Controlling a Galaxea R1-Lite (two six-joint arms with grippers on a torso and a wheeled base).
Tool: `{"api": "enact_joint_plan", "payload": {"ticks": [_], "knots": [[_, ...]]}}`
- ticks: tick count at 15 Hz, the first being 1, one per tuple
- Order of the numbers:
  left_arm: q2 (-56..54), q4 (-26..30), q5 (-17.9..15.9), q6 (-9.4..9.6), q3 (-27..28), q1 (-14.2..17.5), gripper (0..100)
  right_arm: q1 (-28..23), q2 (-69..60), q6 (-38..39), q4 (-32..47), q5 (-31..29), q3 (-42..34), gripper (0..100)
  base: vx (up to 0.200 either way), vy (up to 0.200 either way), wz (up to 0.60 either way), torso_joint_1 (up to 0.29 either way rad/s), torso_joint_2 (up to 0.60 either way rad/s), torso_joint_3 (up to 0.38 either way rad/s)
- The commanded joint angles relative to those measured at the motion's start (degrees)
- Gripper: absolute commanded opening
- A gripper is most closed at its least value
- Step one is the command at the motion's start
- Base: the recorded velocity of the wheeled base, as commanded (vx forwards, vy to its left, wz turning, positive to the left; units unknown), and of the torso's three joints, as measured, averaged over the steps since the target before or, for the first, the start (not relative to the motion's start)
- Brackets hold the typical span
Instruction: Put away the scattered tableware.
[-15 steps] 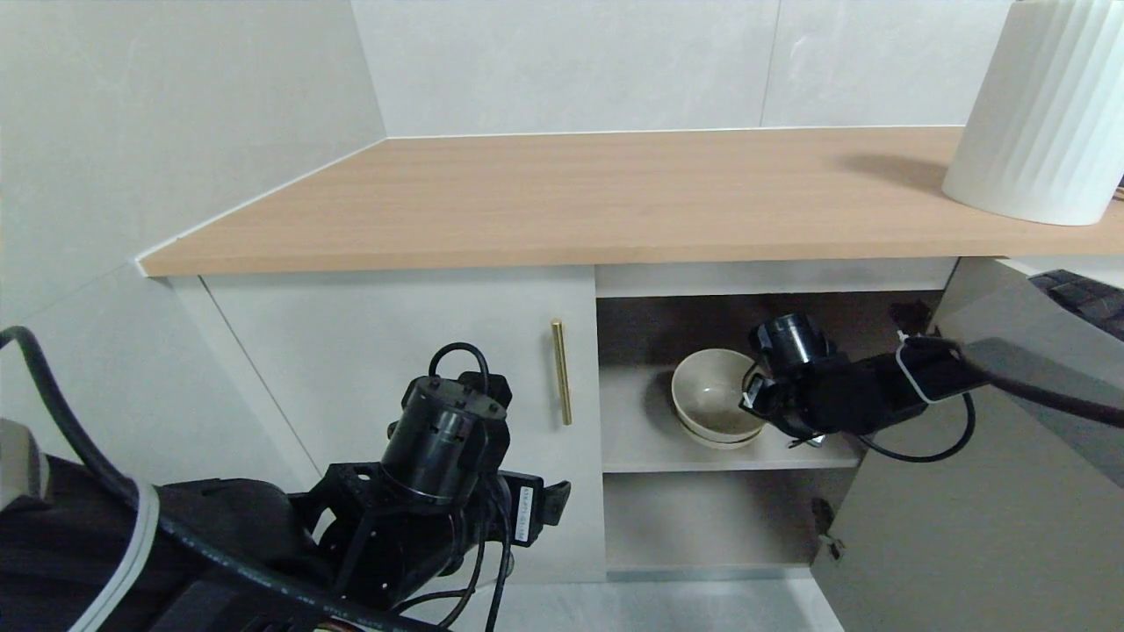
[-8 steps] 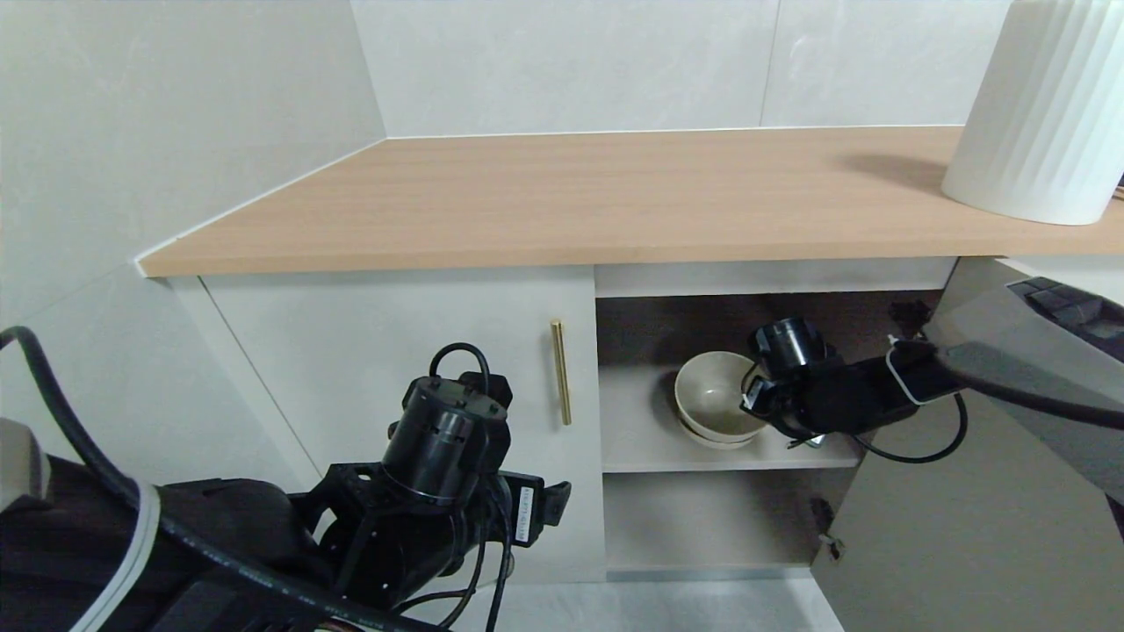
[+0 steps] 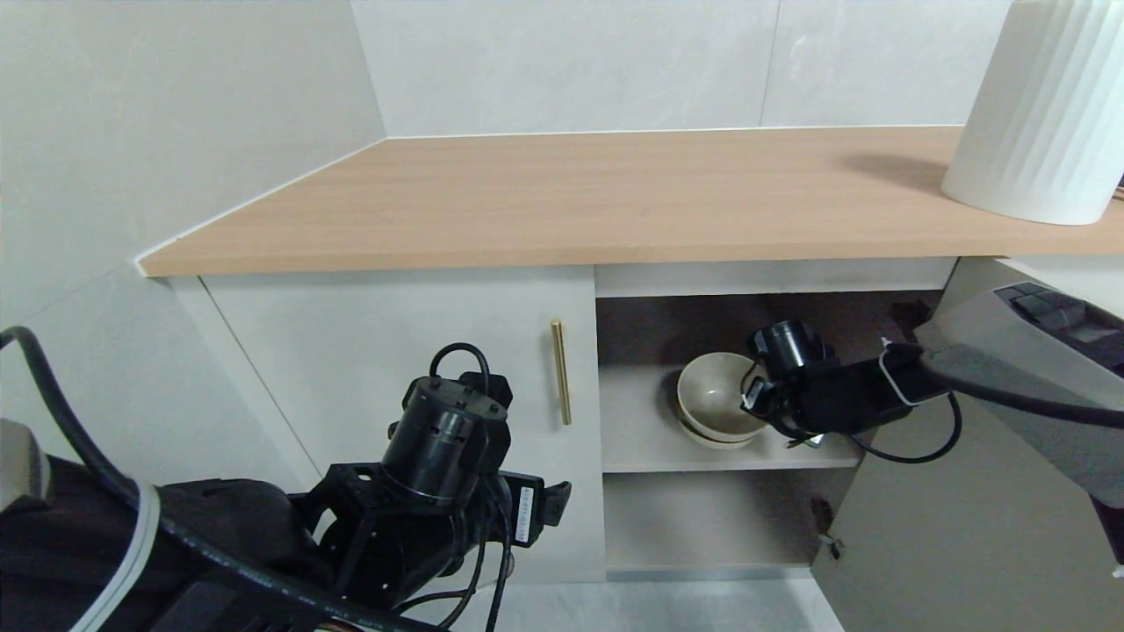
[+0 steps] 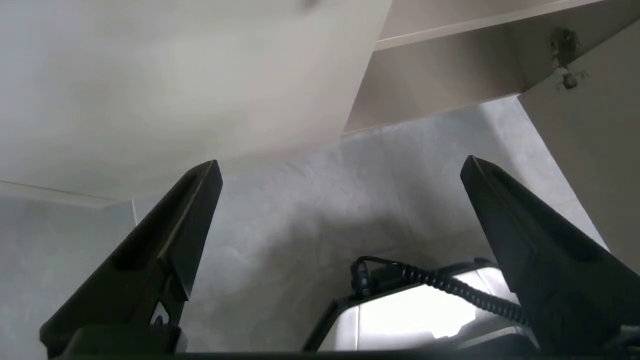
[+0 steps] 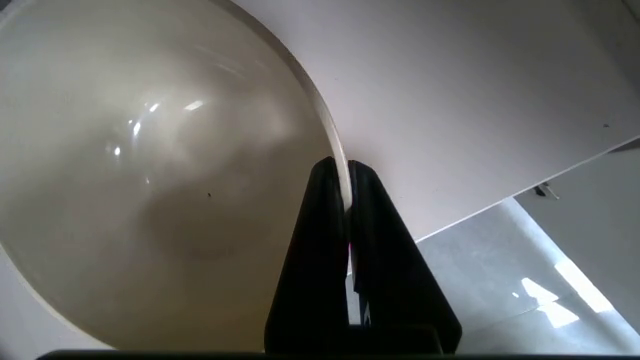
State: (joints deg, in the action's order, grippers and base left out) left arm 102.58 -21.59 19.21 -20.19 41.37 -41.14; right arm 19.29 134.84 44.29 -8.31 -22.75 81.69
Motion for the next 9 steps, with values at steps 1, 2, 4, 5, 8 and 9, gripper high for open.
{"api": "enact_joint_plan", "payload": {"ticks": [1, 2, 4, 5, 8, 9], "knots": [[-0.02, -0.03, 0.04, -0.03, 0.02, 0.01, 100, -0.04, 0.16, 0.01, 0.05, -0.02, -0.04, 0, 0.0, 0.0, 0.0, 0.0, 0.0, 0.0], [-0.02, -0.03, 0.04, -0.03, 0.02, 0.01, 100, -0.04, 0.16, 0.01, -0.04, 0.07, 0.05, 100, 0.0, 0.0, 0.0, 0.0, 0.0, 0.0], [-0.02, -0.03, 0.04, -0.03, 0.02, 0.01, 100, -0.04, 0.16, 0.01, -0.04, 0.07, 0.05, 100, 0.0, 0.0, 0.0, 0.0, 0.0, 0.0], [-0.02, -0.03, 0.12, -0.03, 0.02, 0.01, 100, -0.04, 0.07, 0.01, 0.05, 0.07, -0.04, 100, 0.0, 0.0, 0.0, 0.0, 0.0, 0.0], [-0.02, -0.03, 0.12, -0.03, 0.02, 0.01, 100, 0.14, -0.63, 0.01, 0.23, 0.51, -0.48, 100, 0.0, 0.0, 0.0, 0.0, 0.0, 0.0], [-0.28, -0.03, 0.12, -0.38, 0.11, 0.27, 100, 0.23, -1.86, 0.01, 0.58, 0.6, -0.74, 100, 0.0, 0.0, 0.0, 0.0, 0.0, 0.0]]}}
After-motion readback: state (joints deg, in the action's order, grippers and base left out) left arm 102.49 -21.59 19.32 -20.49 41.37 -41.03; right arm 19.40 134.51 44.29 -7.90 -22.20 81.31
